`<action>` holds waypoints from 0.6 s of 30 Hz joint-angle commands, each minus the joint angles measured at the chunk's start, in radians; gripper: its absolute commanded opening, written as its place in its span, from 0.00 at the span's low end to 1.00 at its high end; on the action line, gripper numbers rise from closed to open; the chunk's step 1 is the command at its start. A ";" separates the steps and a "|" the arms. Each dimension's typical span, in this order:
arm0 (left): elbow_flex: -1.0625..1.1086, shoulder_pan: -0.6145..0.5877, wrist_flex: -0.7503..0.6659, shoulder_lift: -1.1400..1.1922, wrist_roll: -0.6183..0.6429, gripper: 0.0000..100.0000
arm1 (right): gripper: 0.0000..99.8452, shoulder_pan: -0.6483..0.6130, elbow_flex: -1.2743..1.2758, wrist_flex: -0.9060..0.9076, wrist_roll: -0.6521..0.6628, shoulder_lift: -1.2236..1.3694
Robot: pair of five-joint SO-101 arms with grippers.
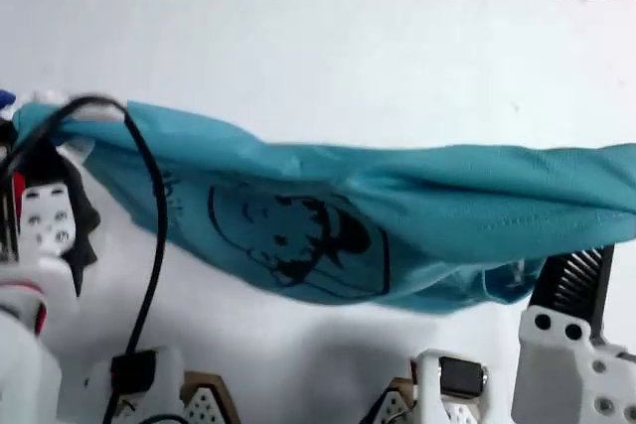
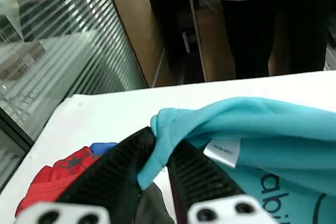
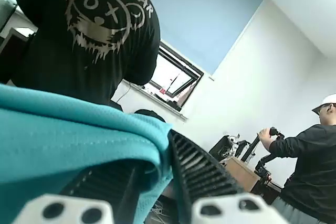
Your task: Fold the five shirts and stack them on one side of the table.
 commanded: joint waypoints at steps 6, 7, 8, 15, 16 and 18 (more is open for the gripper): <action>0.047 0.003 0.038 -0.021 0.006 0.03 | 0.02 0.002 -0.023 0.038 -0.003 0.016; 0.094 0.003 0.031 -0.020 0.006 0.03 | 0.02 0.002 0.005 0.041 -0.005 0.025; 0.150 0.006 0.018 -0.020 0.005 0.03 | 0.02 -0.001 0.043 0.041 -0.005 0.033; 0.587 0.006 -0.189 -0.020 -0.002 0.03 | 0.02 -0.143 0.446 -0.022 -0.021 0.084; 0.631 0.006 -0.222 -0.020 -0.002 0.03 | 0.02 -0.153 0.516 -0.054 -0.040 0.088; 0.704 0.006 -0.288 -0.020 -0.002 0.03 | 0.02 -0.159 0.644 -0.134 -0.063 0.099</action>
